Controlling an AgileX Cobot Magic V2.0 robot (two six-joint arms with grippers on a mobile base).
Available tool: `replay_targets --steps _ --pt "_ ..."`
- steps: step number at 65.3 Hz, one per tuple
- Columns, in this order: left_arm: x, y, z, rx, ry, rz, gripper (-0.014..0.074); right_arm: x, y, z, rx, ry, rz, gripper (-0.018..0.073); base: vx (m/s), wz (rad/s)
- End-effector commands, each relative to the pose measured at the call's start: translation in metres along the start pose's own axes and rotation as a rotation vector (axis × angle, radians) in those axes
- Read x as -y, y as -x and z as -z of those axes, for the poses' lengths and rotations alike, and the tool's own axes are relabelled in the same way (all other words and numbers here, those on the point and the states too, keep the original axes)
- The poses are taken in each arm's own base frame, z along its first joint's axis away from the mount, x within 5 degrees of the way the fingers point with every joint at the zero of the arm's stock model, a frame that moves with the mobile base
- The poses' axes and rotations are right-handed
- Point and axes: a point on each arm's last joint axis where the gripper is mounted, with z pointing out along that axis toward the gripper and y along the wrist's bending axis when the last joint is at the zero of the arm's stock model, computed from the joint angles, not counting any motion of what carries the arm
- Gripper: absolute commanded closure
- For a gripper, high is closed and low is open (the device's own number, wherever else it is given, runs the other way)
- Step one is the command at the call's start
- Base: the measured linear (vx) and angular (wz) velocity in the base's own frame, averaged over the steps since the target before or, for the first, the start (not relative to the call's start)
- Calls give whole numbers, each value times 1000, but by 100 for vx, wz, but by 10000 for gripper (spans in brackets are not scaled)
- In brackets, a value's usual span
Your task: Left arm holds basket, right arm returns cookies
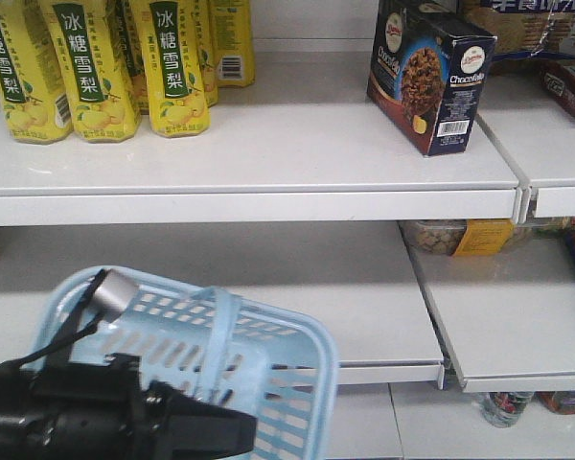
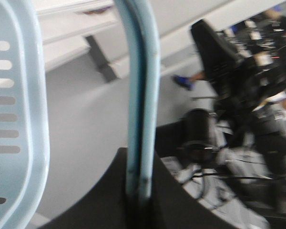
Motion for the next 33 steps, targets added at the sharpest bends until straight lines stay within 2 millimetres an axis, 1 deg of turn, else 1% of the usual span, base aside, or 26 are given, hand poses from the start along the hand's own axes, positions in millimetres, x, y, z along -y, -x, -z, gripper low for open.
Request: replay_targets --steps 1,8,13,20,26,33 --pt "9 -11 22 126 59 -101 602 -1 16 1 99 3 11 570 0 0" --pt "5 -27 46 266 203 -225 602 -1 16 1 99 3 11 570 0 0" --pt "1 -39 63 362 288 -273 602 -1 16 1 99 3 11 570 0 0" --pt "-7 -55 83 517 382 -281 602 -1 16 1 99 3 11 570 0 0" --pt "-18 -67 95 615 458 -321 602 -1 16 1 99 3 11 570 0 0" --pt "-30 -79 101 674 525 -374 602 -1 16 1 99 3 11 570 0 0"
